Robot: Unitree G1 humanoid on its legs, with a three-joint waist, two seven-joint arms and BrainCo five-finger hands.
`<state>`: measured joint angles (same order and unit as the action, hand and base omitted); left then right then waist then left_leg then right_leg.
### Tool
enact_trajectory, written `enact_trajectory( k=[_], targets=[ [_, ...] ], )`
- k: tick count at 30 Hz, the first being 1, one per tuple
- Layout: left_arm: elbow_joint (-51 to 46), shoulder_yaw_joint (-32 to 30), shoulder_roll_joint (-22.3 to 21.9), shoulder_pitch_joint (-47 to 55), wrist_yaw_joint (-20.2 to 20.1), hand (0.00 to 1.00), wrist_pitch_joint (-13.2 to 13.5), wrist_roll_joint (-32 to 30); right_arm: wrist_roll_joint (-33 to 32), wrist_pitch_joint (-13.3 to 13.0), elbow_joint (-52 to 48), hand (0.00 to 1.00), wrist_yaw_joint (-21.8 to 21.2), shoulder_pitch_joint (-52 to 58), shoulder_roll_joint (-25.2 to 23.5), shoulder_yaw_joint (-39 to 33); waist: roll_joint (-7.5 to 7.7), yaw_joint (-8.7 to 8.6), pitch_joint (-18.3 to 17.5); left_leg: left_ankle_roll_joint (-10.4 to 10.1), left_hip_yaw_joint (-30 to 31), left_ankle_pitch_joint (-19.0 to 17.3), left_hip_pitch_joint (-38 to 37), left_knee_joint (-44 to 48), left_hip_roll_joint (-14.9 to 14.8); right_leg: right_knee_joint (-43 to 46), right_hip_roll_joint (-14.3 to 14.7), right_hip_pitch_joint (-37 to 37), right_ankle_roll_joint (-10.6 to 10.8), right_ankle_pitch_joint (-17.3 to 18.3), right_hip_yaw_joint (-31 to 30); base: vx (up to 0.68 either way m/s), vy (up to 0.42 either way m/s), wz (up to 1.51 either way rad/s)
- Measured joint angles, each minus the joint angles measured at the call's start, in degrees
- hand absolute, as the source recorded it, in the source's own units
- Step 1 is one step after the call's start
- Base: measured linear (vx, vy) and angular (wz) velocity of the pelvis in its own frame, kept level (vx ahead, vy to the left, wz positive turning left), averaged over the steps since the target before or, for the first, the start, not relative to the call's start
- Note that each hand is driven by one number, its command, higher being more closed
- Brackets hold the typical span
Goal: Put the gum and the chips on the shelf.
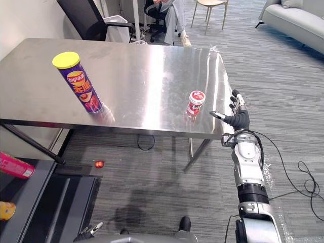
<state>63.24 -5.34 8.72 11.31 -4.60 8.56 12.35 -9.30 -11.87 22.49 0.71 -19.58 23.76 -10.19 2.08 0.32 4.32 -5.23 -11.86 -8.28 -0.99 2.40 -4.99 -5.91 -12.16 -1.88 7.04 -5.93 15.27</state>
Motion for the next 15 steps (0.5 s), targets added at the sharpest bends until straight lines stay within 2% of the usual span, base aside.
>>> enact_trajectory(
  k=[6,15],
  targets=[
    [-0.12,0.5,0.0,-0.02,0.26,0.0,0.04,-0.08,0.39,1.07,2.84,0.0,-0.05,-3.28,-0.07,2.4,0.09,0.44,0.61,0.03,0.08,0.01,-0.1,-0.23,0.24,0.02,-0.28,0.05,0.03,-0.06,0.08,0.0,0.0,0.0],
    [-0.5,0.51,-0.05,-0.13,0.93,0.0,0.02,-0.11,0.44,1.27,3.11,0.0,-0.08,-4.46,-1.22,4.55,0.09,1.46,2.17,0.16,0.09,0.1,-0.16,-0.21,0.31,0.04,-0.39,0.07,0.22,-0.48,0.06,0.0,0.0,0.0]
  ],
)
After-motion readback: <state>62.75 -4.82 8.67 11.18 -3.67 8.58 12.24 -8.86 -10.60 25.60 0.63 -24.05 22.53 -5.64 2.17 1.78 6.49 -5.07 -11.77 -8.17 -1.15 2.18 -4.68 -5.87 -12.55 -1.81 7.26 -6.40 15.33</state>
